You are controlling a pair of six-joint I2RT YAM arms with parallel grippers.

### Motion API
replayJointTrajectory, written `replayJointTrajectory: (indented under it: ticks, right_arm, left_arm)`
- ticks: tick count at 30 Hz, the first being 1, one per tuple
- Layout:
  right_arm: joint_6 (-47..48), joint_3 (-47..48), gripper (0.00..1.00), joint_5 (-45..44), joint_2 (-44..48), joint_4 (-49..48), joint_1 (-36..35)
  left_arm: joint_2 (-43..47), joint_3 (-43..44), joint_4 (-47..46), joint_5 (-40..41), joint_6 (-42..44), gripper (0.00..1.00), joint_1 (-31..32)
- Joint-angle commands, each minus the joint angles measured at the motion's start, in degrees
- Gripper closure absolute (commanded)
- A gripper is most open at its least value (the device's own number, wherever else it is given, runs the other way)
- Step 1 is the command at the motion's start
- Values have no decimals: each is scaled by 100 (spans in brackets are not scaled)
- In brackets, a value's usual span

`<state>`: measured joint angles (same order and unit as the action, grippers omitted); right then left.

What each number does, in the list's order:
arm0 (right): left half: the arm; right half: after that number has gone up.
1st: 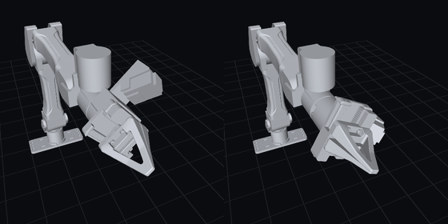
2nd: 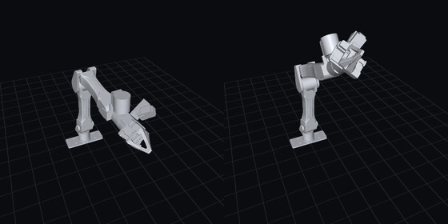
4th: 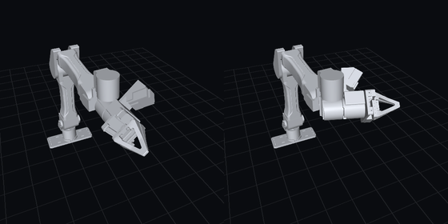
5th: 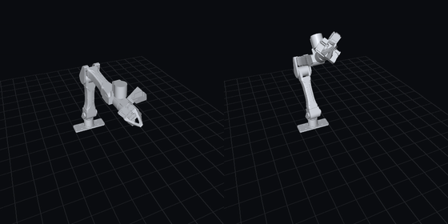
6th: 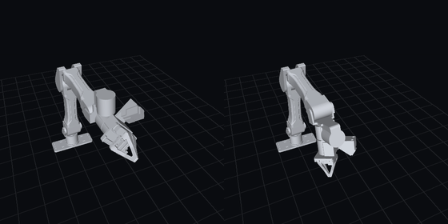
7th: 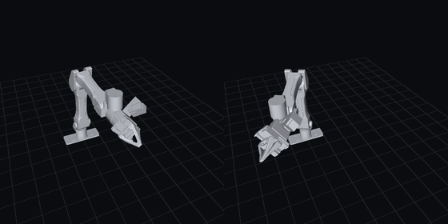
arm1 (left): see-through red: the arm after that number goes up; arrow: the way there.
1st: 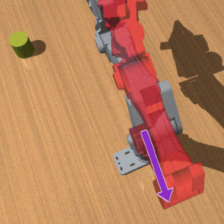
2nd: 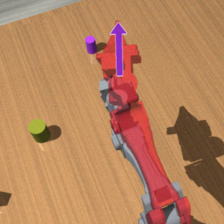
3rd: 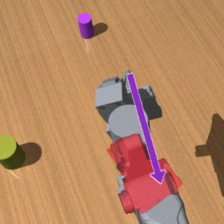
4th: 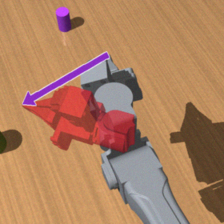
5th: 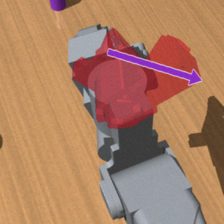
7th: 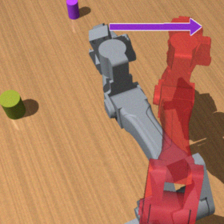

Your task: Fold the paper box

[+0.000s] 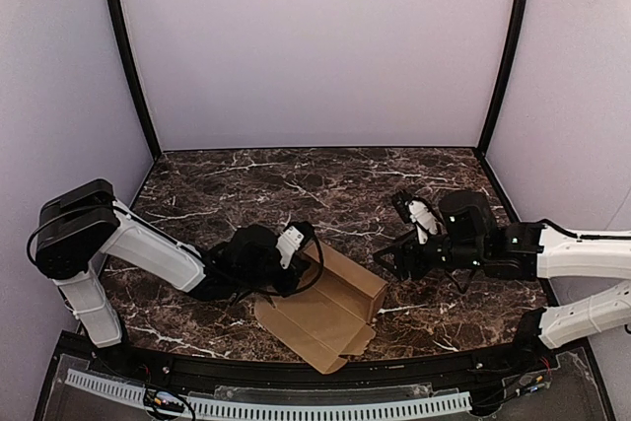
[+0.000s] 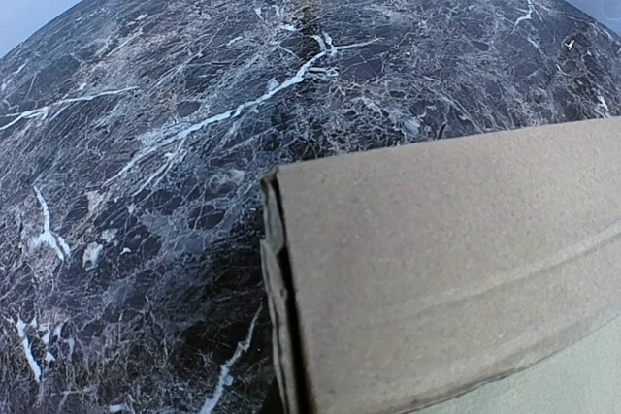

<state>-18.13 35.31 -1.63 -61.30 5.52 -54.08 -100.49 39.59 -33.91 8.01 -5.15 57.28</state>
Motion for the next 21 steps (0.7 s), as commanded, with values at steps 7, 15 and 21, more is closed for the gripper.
replayJointTrajectory:
  ticks: [7,15,21]
  right_arm:
    - [-229,-9,35,338,68,-176,103]
    - [-440,493,43,1103,-1248,-1222,109]
    - [-576,779,47,1077,-1966,-1666,115]
  left_arm:
    - [308,13,-6,-172,157,100,12]
    - [14,118,-232,-517,54,100,17]
    - [-178,98,-583,-651,68,100,13]
